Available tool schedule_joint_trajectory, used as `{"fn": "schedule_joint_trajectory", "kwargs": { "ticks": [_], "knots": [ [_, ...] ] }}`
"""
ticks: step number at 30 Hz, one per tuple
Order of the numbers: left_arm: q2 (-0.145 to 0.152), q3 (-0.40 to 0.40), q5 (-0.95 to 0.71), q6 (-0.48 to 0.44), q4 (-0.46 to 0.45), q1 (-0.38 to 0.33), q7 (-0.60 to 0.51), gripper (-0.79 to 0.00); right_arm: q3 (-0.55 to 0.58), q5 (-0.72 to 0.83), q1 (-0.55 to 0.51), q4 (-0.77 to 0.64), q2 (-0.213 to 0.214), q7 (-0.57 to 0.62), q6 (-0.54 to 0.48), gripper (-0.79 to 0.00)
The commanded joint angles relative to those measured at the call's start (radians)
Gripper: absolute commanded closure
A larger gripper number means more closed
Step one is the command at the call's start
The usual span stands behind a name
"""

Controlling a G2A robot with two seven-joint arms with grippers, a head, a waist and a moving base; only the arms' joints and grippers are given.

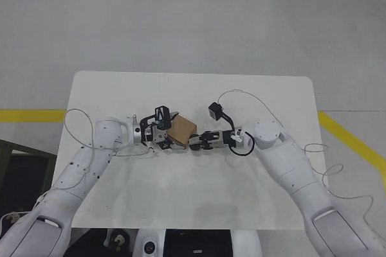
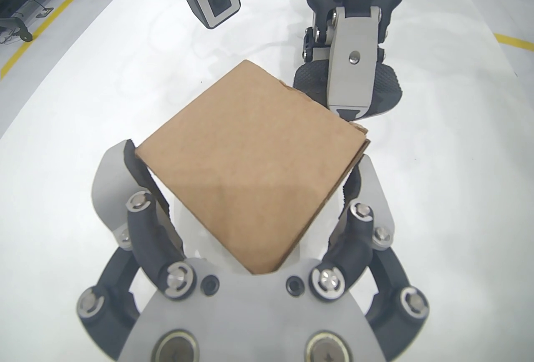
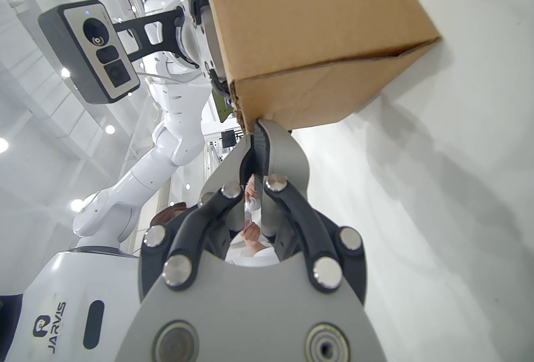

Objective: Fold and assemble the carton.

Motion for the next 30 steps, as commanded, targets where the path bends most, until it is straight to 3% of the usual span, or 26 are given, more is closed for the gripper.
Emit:
{"fn": "schedule_joint_trajectory", "kwargs": {
  "ticks": [1, 17, 23, 27, 30],
  "knots": [
    [0.0, 0.0, 0.0, 0.0, 0.0, 0.0, 0.001, -0.785, -0.003, 0.001, 0.005, 0.009, -0.002, 0.0, -0.004, 0.0],
    [0.004, -0.02, -0.012, -0.001, 0.033, -0.013, 0.005, -0.785, 0.009, 0.016, 0.014, 0.037, -0.004, 0.021, -0.028, -0.003],
    [0.021, -0.073, -0.042, -0.036, 0.049, -0.008, 0.016, -0.785, 0.059, -0.016, -0.019, -0.016, 0.022, 0.016, -0.029, -0.086],
    [0.042, -0.107, -0.133, -0.036, 0.04, 0.002, -0.005, -0.785, 0.11, -0.048, -0.053, -0.078, 0.046, 0.002, -0.033, -0.099],
    [0.064, -0.127, -0.232, -0.036, 0.025, 0.01, -0.048, -0.785, 0.155, -0.085, -0.078, -0.133, 0.067, -0.01, -0.045, -0.166]
  ]
}}
